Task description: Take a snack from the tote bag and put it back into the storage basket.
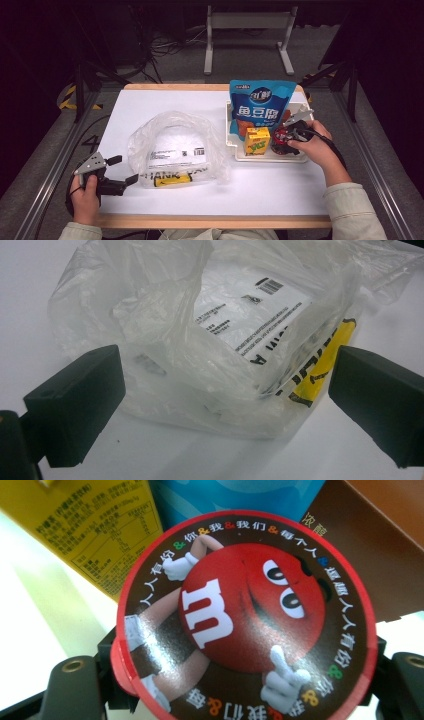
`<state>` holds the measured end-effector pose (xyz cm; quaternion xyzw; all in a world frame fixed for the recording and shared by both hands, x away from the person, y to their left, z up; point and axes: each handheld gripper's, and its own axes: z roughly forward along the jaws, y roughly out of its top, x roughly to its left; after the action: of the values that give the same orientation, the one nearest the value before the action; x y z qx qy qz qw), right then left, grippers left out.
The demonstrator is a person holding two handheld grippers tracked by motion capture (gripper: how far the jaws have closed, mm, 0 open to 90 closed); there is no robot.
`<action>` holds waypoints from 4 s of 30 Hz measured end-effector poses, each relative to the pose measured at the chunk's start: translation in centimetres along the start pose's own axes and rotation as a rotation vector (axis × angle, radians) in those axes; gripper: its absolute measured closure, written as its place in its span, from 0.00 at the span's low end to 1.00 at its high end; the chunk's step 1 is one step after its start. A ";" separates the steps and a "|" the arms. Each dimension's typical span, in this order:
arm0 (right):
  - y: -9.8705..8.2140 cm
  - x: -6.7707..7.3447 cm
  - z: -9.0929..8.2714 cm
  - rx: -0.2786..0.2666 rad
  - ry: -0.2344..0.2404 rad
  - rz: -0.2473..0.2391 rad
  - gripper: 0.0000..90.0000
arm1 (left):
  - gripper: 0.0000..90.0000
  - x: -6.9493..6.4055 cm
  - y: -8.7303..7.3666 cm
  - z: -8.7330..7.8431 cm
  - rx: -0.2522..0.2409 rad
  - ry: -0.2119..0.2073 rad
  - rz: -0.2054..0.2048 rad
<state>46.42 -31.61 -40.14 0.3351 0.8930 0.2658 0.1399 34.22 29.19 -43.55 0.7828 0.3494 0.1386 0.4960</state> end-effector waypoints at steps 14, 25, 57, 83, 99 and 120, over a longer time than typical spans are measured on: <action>0.1 -0.2 -0.2 0.021 -0.005 0.014 0.27 | 0.03 0.0 0.0 0.0 -0.004 0.000 -0.004; -0.1 -0.5 -0.8 0.042 -0.040 -0.022 0.25 | 0.03 0.0 0.0 0.0 -0.003 -0.001 -0.002; 0.2 2.4 -7.7 -0.188 -0.106 -0.026 0.18 | 0.03 -0.3 0.2 -0.5 -0.011 -0.004 0.001; -2.2 8.0 -8.2 -0.396 0.026 -0.043 0.18 | 0.03 -0.7 0.7 -1.4 -0.046 -0.006 0.007; -4.4 9.7 -5.3 -0.488 0.040 -0.005 0.18 | 0.02 -0.7 0.7 -1.3 -0.043 -0.010 0.012; -6.2 10.4 -1.4 -0.335 -0.001 0.059 0.18 | 0.03 -0.6 0.6 -1.3 -0.038 -0.039 0.029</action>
<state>34.91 -29.04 -43.30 0.3333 0.8260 0.4146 0.1861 33.29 29.50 -42.31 0.7809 0.3255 0.1370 0.5152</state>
